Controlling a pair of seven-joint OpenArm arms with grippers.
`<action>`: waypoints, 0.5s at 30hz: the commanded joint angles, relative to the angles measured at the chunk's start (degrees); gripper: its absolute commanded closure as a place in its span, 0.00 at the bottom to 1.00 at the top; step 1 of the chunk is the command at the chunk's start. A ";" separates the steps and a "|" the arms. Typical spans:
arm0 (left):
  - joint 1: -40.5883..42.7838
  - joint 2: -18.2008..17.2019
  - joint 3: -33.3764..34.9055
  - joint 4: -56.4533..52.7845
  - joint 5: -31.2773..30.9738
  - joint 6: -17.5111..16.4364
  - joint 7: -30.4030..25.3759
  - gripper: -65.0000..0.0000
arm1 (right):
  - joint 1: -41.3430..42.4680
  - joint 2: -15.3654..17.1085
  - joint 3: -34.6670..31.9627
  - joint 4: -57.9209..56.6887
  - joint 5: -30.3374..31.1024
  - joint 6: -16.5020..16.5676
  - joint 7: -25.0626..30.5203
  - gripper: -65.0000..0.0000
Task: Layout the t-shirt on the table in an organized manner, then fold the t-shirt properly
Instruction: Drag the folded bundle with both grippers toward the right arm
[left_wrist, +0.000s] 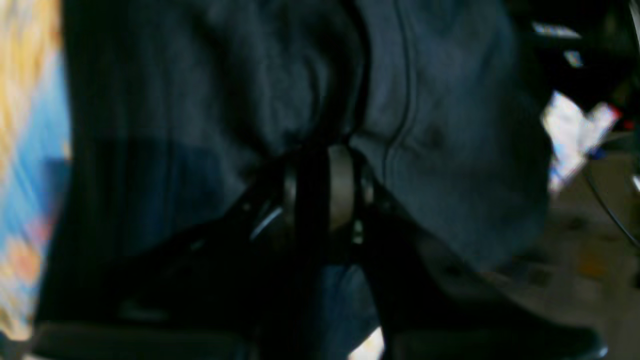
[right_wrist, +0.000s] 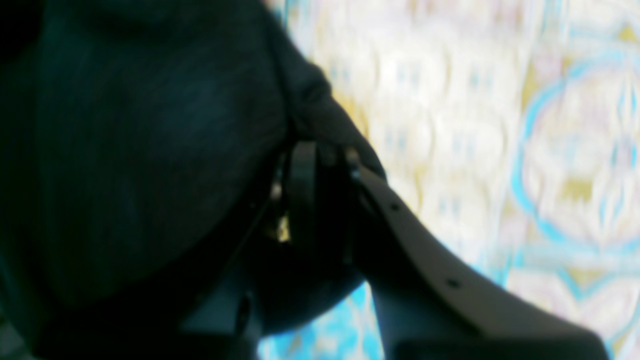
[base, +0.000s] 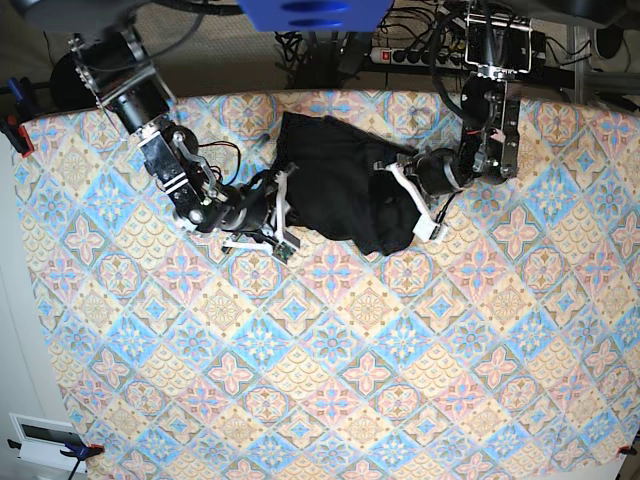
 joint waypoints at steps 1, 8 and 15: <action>-0.21 -0.01 1.17 -0.07 2.33 0.95 -0.89 0.88 | 0.22 0.98 0.30 1.56 -0.41 0.26 -1.56 0.89; -8.73 0.08 8.37 -6.22 5.32 0.95 -3.44 0.88 | -7.17 3.53 5.58 8.94 -0.41 0.26 -2.79 0.89; -14.45 2.19 8.73 -8.25 5.32 0.95 -6.69 0.88 | -13.94 3.53 11.73 13.16 -0.59 0.26 -2.87 0.90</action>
